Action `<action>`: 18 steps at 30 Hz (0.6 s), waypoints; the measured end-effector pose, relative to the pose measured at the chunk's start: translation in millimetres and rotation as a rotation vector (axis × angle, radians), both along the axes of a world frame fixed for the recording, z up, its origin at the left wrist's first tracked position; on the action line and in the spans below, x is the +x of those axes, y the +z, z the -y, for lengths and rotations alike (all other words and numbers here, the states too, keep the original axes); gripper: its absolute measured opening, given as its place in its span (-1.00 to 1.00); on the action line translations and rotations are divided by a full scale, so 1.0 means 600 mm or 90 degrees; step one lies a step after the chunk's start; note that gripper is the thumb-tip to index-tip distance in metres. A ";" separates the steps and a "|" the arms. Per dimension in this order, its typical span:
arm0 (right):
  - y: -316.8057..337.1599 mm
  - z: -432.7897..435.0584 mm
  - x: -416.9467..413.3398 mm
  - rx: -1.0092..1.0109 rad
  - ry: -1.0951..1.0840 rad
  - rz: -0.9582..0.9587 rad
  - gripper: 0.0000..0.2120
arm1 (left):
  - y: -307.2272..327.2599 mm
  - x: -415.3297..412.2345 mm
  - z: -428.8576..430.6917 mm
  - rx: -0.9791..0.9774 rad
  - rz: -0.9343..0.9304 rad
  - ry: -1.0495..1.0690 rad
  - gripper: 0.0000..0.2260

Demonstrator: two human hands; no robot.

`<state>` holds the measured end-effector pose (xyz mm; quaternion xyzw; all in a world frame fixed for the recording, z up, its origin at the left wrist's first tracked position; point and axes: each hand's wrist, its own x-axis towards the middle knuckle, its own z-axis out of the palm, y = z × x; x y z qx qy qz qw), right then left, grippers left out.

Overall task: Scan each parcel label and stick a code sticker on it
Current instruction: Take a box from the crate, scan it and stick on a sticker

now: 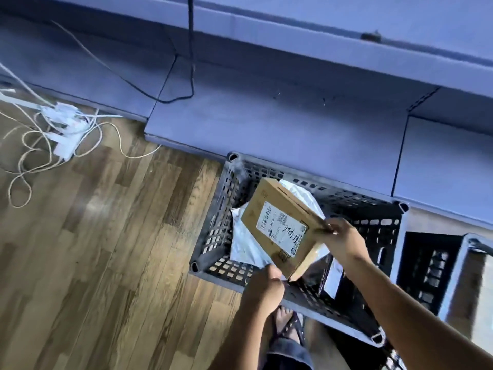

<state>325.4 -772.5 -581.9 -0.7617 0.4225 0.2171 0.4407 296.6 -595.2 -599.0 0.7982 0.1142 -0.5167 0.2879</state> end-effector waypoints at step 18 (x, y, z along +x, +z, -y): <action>0.500 0.123 -0.085 0.220 -0.245 0.446 -0.75 | 0.362 -0.064 -0.004 -0.026 0.136 -0.106 -0.79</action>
